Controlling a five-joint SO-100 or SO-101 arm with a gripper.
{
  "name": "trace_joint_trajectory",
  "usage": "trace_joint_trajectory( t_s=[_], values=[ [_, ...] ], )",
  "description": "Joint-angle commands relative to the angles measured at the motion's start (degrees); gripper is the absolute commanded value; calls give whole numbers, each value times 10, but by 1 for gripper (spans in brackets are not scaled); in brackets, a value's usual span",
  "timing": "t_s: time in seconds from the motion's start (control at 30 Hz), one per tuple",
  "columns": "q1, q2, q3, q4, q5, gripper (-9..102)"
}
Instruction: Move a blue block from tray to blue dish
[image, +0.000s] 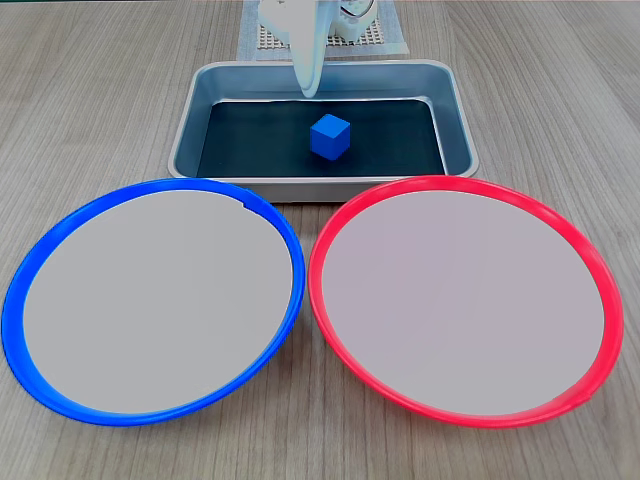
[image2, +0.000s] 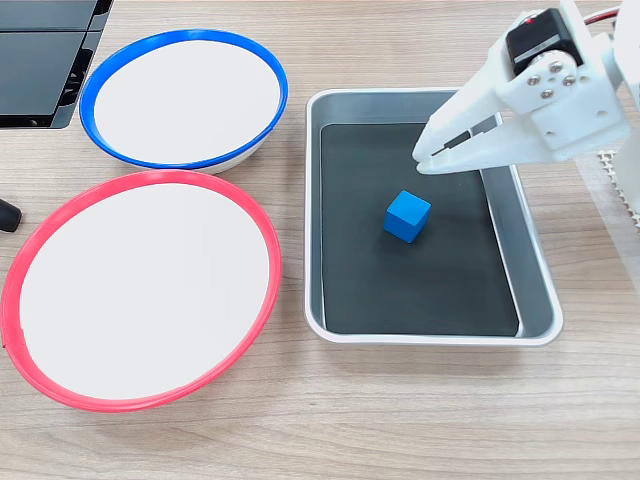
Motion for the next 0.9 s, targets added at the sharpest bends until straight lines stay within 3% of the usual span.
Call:
trace_joint_trajectory(
  t_s=[0.0,0.43,0.5,0.53,0.57,0.67,0.87],
  values=[
    [-4,14,0,3,-3,0],
    [32,14,-6,11,-5,0],
    [50,6,-33,11,-108,0],
    [54,-2,-51,9,-187,0],
    [48,-17,-83,14,-335,0],
    [62,-85,-157,30,-543,0],
    [50,-393,-372,104,-710,0]
  ],
)
